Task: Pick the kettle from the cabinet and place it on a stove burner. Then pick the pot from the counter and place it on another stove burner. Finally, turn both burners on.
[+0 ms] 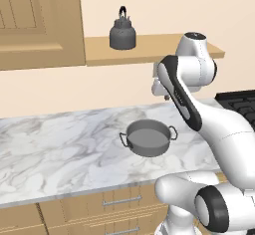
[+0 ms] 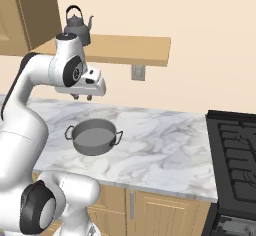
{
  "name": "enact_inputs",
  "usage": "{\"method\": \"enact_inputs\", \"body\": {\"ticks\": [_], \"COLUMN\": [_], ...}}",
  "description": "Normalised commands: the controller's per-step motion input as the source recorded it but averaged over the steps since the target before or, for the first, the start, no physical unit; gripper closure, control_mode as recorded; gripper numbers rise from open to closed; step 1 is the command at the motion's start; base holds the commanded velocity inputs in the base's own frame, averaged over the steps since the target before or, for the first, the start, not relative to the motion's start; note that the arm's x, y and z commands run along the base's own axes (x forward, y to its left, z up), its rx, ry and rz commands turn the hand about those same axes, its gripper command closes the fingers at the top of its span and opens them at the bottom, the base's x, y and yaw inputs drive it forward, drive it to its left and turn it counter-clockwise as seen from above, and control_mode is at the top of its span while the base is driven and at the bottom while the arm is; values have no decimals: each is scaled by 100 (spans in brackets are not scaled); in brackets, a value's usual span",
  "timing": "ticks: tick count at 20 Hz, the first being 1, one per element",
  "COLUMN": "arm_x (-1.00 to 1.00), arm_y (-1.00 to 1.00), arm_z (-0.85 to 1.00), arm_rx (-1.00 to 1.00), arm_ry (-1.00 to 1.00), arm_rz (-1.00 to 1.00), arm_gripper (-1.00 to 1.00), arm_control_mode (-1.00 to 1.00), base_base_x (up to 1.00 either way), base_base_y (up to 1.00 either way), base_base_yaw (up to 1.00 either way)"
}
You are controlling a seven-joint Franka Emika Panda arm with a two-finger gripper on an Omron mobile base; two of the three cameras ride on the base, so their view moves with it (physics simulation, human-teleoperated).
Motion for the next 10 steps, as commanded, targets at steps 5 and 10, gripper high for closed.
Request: {"method": "enact_inputs", "body": {"ticks": [5, 10], "arm_x": [0, -4], "arm_y": [3, 0], "arm_z": [1, 14], "arm_rx": [-3, -8], "arm_ry": [-6, -16], "arm_rz": [0, 0], "arm_gripper": [-100, -100], "arm_control_mode": [-100, -100], "base_base_x": [0, 0], "base_base_y": [0, 0], "base_base_yaw": [0, 0]}}
